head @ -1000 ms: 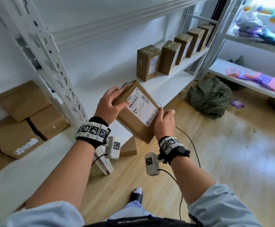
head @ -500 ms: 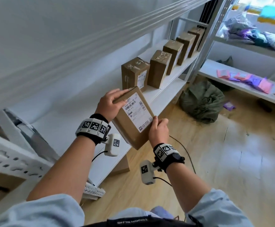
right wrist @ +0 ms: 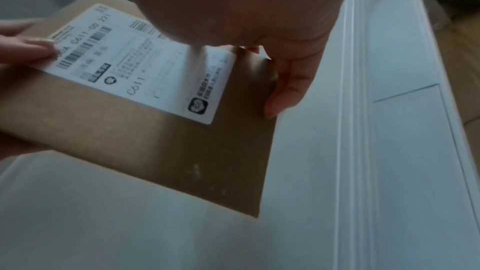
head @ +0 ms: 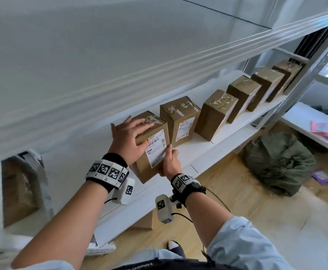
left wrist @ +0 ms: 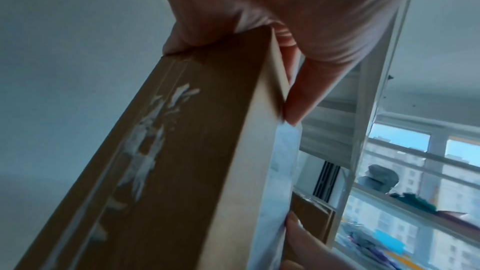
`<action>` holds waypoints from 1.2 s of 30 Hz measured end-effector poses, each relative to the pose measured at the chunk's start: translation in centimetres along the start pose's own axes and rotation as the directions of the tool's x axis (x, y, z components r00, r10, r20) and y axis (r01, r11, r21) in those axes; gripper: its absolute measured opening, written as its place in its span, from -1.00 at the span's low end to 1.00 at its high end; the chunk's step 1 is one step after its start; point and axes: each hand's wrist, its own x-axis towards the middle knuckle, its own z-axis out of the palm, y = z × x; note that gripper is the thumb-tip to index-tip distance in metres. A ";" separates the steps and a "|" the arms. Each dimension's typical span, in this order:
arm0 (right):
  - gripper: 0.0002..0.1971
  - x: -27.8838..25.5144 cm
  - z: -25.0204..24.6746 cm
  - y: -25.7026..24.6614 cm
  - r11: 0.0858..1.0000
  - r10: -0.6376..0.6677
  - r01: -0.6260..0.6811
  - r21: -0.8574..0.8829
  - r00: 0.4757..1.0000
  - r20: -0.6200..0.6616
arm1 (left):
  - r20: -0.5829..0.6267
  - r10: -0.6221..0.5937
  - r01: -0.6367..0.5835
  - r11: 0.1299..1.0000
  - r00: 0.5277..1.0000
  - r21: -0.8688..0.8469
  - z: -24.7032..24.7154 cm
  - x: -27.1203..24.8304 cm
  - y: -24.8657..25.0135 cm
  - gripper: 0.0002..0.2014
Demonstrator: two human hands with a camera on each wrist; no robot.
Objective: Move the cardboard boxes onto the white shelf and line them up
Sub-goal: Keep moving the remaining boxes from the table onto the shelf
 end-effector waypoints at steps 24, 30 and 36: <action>-0.66 6.1 -1.0 3.2 0.978 -0.165 0.149 -0.144 0.981 -0.106 | -0.118 -0.296 0.287 0.954 0.948 -0.087 4.6 -2.6 -0.7 -0.31; -0.59 -1.4 2.0 3.9 0.928 -0.288 0.257 -0.271 0.954 -0.080 | -0.122 -0.316 0.309 0.948 0.941 -0.078 0.7 -11.1 -2.9 -0.34; -0.40 -11.0 7.7 3.9 0.750 -0.526 0.478 -0.457 0.850 0.028 | -0.150 -0.334 0.338 0.941 0.931 -0.001 -5.2 -21.4 -5.0 -0.38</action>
